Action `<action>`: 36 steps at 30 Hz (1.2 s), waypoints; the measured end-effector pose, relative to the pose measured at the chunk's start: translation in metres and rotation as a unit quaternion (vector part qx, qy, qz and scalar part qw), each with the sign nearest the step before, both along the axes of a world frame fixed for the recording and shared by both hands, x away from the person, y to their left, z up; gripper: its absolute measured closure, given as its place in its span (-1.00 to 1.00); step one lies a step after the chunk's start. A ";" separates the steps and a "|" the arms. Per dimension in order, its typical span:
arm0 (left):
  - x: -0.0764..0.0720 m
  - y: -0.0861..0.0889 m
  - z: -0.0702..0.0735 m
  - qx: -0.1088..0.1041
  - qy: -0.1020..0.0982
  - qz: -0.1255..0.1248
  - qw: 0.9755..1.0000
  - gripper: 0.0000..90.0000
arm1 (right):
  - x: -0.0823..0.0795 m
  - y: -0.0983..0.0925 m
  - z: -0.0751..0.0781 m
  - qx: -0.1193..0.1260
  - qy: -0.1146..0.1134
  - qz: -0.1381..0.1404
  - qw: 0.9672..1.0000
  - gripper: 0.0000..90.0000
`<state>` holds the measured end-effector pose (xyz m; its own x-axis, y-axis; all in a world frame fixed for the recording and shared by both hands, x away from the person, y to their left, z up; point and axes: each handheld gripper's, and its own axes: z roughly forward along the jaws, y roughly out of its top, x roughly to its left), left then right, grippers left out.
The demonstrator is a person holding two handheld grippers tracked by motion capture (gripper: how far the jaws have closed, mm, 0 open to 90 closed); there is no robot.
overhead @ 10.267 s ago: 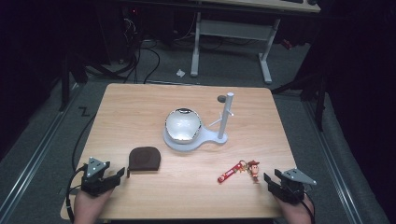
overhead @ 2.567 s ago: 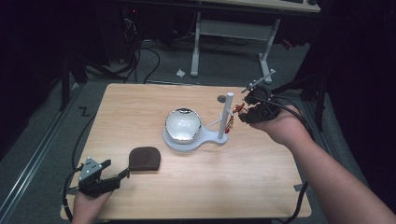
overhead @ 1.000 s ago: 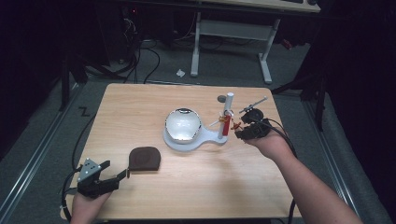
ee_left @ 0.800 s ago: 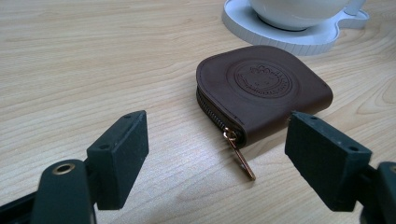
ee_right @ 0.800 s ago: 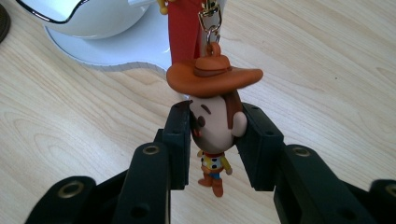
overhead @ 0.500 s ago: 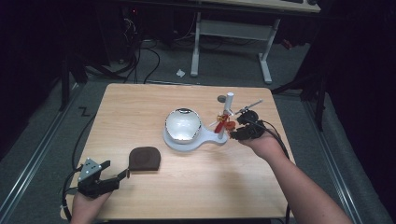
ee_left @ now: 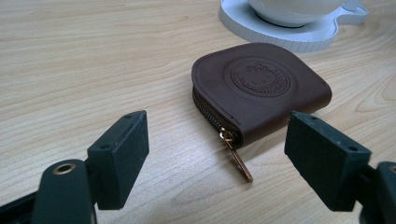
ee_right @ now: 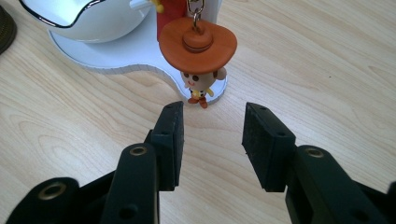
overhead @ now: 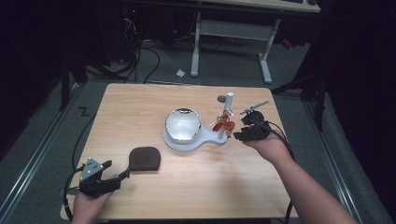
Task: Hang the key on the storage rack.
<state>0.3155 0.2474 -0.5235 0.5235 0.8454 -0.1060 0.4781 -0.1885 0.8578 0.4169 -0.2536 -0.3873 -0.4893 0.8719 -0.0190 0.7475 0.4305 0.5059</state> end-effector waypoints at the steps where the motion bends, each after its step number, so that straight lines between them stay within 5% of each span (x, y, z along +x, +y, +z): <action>1: 0.000 0.000 0.000 0.000 0.000 0.000 1.000 -0.50 | -0.001 -0.001 0.001 -0.002 -0.002 0.001 1.000 0.29; 19: 0.002 -0.003 -0.001 0.003 0.004 -0.006 1.000 -0.50 | -0.017 -0.019 0.011 0.005 -0.038 -0.007 0.999 0.14; 36: 0.003 -0.010 -0.001 -0.010 0.021 -0.014 1.000 -0.42 | -0.055 -0.030 -0.023 0.029 -0.093 -0.007 0.995 0.11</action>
